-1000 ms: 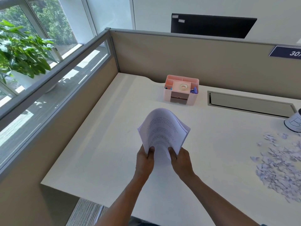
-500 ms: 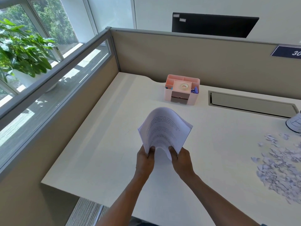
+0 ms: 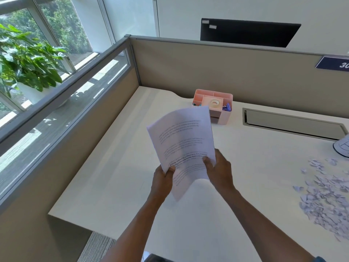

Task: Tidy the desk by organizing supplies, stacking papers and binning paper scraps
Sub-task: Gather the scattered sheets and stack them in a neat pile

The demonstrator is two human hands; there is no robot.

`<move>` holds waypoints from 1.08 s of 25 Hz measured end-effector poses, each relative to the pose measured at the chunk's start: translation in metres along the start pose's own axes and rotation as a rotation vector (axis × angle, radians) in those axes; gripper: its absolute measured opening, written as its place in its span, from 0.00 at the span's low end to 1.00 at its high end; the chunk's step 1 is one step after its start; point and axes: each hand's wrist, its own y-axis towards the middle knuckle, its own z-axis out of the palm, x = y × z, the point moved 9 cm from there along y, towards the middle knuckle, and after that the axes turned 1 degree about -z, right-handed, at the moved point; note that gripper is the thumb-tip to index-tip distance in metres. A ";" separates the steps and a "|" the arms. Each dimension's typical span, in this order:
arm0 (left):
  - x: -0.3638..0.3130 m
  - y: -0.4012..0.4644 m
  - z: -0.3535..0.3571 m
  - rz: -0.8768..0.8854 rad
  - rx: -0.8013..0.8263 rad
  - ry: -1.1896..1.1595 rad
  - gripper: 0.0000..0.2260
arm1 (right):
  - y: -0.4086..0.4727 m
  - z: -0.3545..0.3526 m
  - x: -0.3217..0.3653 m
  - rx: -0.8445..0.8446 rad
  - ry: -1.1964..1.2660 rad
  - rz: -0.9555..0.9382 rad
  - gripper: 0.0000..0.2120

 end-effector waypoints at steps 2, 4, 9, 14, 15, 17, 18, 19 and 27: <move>0.001 0.004 -0.003 -0.033 -0.006 -0.120 0.09 | 0.005 -0.014 -0.009 -0.090 -0.053 0.100 0.24; 0.001 0.010 -0.007 -0.071 -0.041 -0.229 0.10 | 0.000 -0.022 -0.028 -0.152 -0.066 0.255 0.33; -0.007 0.010 0.004 -0.124 -0.036 -0.520 0.14 | -0.039 0.041 -0.064 0.186 0.694 0.726 0.24; -0.021 -0.005 0.028 -0.095 0.138 -0.688 0.20 | -0.028 0.047 -0.039 0.261 0.906 0.538 0.23; -0.023 -0.007 0.031 -0.093 0.157 -0.705 0.20 | -0.024 0.043 -0.037 0.232 0.912 0.505 0.22; -0.027 -0.008 0.033 -0.076 0.182 -0.694 0.19 | -0.017 0.033 -0.034 0.182 0.889 0.444 0.16; -0.029 -0.007 0.031 -0.068 0.189 -0.670 0.19 | -0.013 0.029 -0.033 0.160 0.867 0.414 0.13; -0.031 -0.005 0.027 -0.069 0.187 -0.640 0.20 | -0.009 0.024 -0.031 0.140 0.845 0.384 0.10; -0.072 0.062 -0.100 0.079 0.019 -0.183 0.43 | 0.029 -0.045 -0.028 0.056 0.570 0.190 0.08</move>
